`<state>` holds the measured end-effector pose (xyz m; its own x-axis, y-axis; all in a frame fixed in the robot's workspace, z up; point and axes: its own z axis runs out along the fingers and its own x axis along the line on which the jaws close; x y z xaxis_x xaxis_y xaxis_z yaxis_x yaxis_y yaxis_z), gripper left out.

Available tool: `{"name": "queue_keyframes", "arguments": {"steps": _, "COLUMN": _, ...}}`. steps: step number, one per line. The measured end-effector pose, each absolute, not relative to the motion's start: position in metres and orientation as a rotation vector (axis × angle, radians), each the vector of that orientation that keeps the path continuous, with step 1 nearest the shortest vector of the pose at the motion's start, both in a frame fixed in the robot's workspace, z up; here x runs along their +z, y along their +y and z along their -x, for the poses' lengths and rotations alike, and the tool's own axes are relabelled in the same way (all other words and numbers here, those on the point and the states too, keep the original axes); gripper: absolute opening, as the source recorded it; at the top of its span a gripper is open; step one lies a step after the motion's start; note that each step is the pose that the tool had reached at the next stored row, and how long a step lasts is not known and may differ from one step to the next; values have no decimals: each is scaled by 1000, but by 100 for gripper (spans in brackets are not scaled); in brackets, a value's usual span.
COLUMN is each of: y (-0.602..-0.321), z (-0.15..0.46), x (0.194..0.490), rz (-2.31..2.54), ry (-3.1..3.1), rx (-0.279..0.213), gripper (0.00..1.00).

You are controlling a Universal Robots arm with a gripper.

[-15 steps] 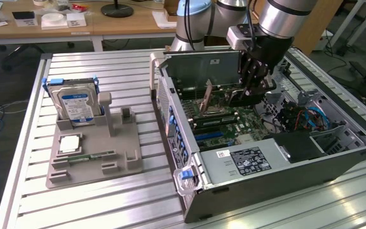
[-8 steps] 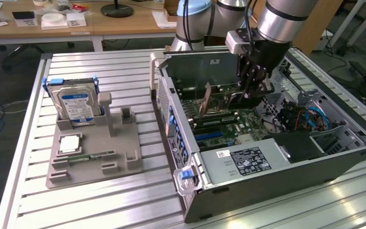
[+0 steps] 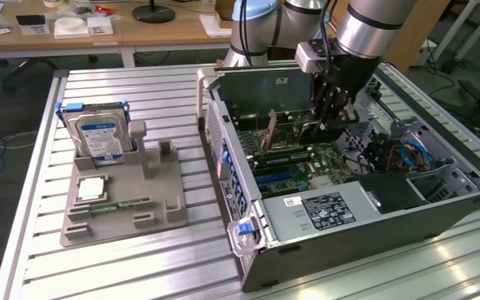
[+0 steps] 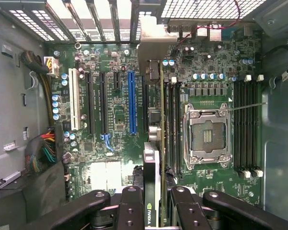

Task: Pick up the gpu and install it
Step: 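Insert the gpu into the slot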

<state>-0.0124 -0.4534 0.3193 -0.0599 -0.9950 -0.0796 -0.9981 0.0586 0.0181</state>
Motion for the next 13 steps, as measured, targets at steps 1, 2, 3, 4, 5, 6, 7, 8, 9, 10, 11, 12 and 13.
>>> {"name": "queue_keyframes", "arguments": {"steps": 1, "y": -454, "z": 12, "x": 319, "rz": 2122, "ry": 2252, "rx": 105, "gripper": 26}}
{"name": "queue_keyframes", "arguments": {"steps": 2, "y": -454, "z": 12, "x": 319, "rz": 2122, "ry": 2252, "rx": 105, "gripper": 26}}
{"name": "queue_keyframes", "arguments": {"steps": 3, "y": -454, "z": 12, "x": 319, "rz": 2122, "ry": 2252, "rx": 105, "gripper": 26}}
{"name": "queue_keyframes", "arguments": {"steps": 4, "y": -454, "z": 12, "x": 319, "rz": 2122, "ry": 2252, "rx": 105, "gripper": 26}}
{"name": "queue_keyframes", "arguments": {"steps": 5, "y": -454, "z": 12, "x": 319, "rz": 2122, "ry": 2252, "rx": 105, "gripper": 26}}
{"name": "queue_keyframes", "arguments": {"steps": 6, "y": -454, "z": 12, "x": 319, "rz": 2122, "ry": 2252, "rx": 105, "gripper": 26}}
{"name": "queue_keyframes", "arguments": {"steps": 7, "y": -454, "z": 12, "x": 319, "rz": 2122, "ry": 2252, "rx": 105, "gripper": 26}}
{"name": "queue_keyframes", "arguments": {"steps": 8, "y": -454, "z": 12, "x": 319, "rz": 2122, "ry": 2252, "rx": 105, "gripper": 26}}
{"name": "queue_keyframes", "arguments": {"steps": 9, "y": -454, "z": 12, "x": 318, "rz": 2122, "ry": 2252, "rx": 105, "gripper": 26}}
{"name": "queue_keyframes", "arguments": {"steps": 10, "y": -454, "z": 12, "x": 318, "rz": 2122, "ry": 2252, "rx": 105, "gripper": 26}}
{"name": "queue_keyframes", "arguments": {"steps": 11, "y": -454, "z": 12, "x": 318, "rz": 2122, "ry": 2252, "rx": 105, "gripper": 26}}
{"name": "queue_keyframes", "arguments": {"steps": 12, "y": -454, "z": 12, "x": 318, "rz": 2122, "ry": 2252, "rx": 105, "gripper": 26}}
{"name": "queue_keyframes", "arguments": {"steps": 13, "y": -454, "z": 12, "x": 318, "rz": 2122, "ry": 2252, "rx": 105, "gripper": 26}}
